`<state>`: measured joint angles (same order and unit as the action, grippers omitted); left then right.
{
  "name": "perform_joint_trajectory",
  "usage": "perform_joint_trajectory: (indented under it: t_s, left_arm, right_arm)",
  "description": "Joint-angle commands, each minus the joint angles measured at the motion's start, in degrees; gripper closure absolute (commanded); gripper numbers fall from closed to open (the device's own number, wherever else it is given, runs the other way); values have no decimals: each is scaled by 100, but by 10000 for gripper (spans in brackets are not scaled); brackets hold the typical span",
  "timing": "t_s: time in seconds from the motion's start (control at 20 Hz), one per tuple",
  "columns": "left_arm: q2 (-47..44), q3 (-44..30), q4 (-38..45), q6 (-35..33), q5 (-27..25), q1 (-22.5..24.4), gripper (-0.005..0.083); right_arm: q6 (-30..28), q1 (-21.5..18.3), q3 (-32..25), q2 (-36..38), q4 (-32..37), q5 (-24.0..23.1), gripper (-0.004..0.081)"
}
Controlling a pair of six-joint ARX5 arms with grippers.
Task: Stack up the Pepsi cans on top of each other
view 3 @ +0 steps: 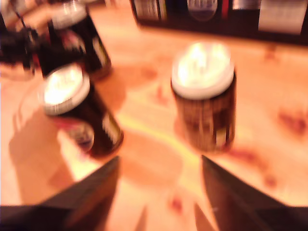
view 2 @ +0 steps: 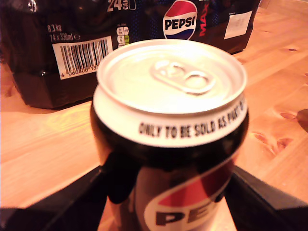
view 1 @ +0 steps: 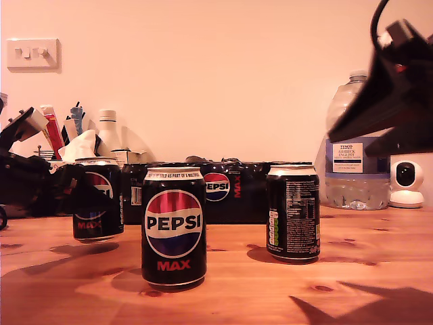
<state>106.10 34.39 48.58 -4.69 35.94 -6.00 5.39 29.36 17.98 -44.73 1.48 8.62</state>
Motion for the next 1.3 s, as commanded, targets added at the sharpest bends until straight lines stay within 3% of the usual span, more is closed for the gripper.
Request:
perform_joint_trajectory:
  t_s: [0.0,0.2,0.65,1.0,1.25]
  left_arm:
    - [-199,61,199,15,48,-17,356]
    - [-199,61,199,15,48,-17,356]
    - [-199,61,199,17,48,-17,356]
    - [-199,61,197,20,48,-17,356]
    - [-199,61,197,20,50,-17,356]
  right_arm:
    - [-186,26,-61,-203,118,-76,97]
    - [-546,24,-63,-802,752,-177,97]
    - [-584,-31,-70,-2999,3405,-387,97]
    - [-374,-372,-68,-4723,5497,-433,97]
    - [-105,-389,-17,-5696,6627,-422,97]
